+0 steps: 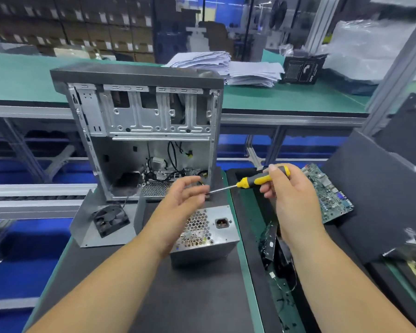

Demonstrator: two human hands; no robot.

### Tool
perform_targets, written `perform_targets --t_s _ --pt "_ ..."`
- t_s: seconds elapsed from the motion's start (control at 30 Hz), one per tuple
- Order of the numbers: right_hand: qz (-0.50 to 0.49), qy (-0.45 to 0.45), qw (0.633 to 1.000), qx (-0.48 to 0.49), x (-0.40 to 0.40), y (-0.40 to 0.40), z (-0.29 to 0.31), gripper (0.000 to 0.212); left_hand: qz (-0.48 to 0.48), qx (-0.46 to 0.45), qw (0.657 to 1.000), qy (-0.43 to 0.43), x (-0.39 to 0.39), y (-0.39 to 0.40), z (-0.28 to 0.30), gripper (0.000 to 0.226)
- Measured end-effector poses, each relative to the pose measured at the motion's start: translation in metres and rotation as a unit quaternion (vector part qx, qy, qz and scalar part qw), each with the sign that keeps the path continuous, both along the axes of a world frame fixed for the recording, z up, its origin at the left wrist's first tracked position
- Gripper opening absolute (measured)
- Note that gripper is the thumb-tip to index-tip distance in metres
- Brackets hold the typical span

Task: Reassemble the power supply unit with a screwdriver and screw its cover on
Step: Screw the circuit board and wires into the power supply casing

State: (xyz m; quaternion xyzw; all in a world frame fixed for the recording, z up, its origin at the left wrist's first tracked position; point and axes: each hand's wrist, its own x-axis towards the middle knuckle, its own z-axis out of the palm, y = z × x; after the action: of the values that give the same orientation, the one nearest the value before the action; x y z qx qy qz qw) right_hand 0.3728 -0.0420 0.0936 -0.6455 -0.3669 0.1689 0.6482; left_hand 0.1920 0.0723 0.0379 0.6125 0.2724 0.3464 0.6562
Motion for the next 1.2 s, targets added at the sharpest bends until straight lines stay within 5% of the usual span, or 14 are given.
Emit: perform_targets --t_s 0.17,0.33,1.2 --pt "0.027 -0.167 0.984 -0.057 -0.012 -0.003 0.008 0.018 -0.04 0.224 0.947 0.225 -0.009 0.008 -0.015 0.054" --pt "0.041 -0.289 0.95 -0.107 -0.024 0.0 0.009 0.016 -0.035 0.361 0.897 0.254 0.002 0.0 -0.03 0.04" --pt "0.11 -0.36 0.913 -0.16 -0.028 0.008 0.009 0.014 0.018 0.367 0.882 0.294 0.016 0.0 -0.04 0.01"
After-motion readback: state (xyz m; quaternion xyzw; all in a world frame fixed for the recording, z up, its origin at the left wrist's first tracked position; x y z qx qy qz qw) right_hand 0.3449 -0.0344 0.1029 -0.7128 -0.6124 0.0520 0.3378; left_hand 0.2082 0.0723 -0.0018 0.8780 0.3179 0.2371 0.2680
